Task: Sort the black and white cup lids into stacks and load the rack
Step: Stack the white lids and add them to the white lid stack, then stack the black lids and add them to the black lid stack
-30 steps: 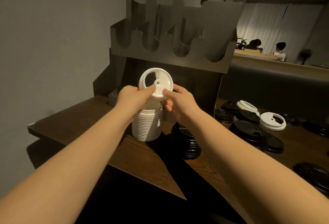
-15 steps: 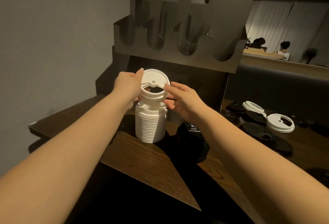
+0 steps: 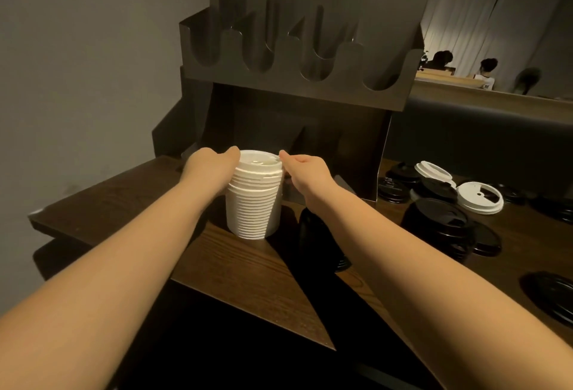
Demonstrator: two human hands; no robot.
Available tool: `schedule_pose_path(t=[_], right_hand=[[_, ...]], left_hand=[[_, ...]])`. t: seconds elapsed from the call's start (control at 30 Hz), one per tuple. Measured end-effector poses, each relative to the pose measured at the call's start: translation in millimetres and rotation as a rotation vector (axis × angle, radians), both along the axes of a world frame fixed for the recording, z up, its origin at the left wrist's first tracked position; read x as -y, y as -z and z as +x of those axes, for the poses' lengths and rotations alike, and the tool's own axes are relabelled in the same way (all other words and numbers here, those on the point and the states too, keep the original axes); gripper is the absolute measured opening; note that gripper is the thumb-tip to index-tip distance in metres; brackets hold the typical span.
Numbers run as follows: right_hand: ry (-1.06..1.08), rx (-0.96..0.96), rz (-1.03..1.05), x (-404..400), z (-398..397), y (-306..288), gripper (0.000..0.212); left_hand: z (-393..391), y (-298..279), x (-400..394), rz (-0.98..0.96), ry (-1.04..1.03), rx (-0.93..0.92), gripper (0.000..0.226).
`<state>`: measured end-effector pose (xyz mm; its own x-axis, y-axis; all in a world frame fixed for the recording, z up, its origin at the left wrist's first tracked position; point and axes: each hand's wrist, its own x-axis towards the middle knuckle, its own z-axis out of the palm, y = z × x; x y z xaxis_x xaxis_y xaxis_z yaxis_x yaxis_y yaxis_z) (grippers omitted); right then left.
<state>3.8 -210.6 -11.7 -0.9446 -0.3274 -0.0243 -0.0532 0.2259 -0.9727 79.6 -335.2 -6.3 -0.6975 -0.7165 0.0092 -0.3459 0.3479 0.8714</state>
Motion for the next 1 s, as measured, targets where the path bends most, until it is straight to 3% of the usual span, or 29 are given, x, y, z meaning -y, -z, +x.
schedule_pose_path(t=[0.17, 0.23, 0.53, 0.7, 0.8, 0.87, 1.0], right_hand=[[-0.031, -0.047, -0.02, 3.8, -2.1, 2.2, 0.029], [-0.051, -0.044, -0.026, 4.7, -3.0, 0.3, 0.019], [-0.079, -0.006, -0.004, 5.4, -8.7, 0.8, 0.021], [-0.097, -0.02, 0.002, 3.2, -5.0, 3.6, 0.02], [-0.117, -0.108, 0.092, -1.9, -2.6, -1.3, 0.018], [-0.114, -0.177, 0.178, -7.4, -2.0, -2.8, 0.038], [0.001, -0.237, 0.13, -22.1, -3.2, 2.2, 0.066]], left_hand=[[-1.4, 7.6, 6.4, 0.054, -0.023, -0.049, 0.035], [-1.6, 8.2, 6.4, 0.05, -0.034, -0.048, 0.031], [-4.2, 13.3, 4.9, 0.069, 0.117, -0.143, 0.042], [-6.8, 11.5, 4.2, 0.104, 0.091, -0.081, 0.045], [-5.6, 2.7, 0.0, -0.035, 0.102, 0.055, 0.049], [-1.0, -3.1, -6.7, -0.213, 0.093, 0.14, 0.052], [7.2, -0.7, -20.1, -0.57, 0.048, 0.042, 0.056]])
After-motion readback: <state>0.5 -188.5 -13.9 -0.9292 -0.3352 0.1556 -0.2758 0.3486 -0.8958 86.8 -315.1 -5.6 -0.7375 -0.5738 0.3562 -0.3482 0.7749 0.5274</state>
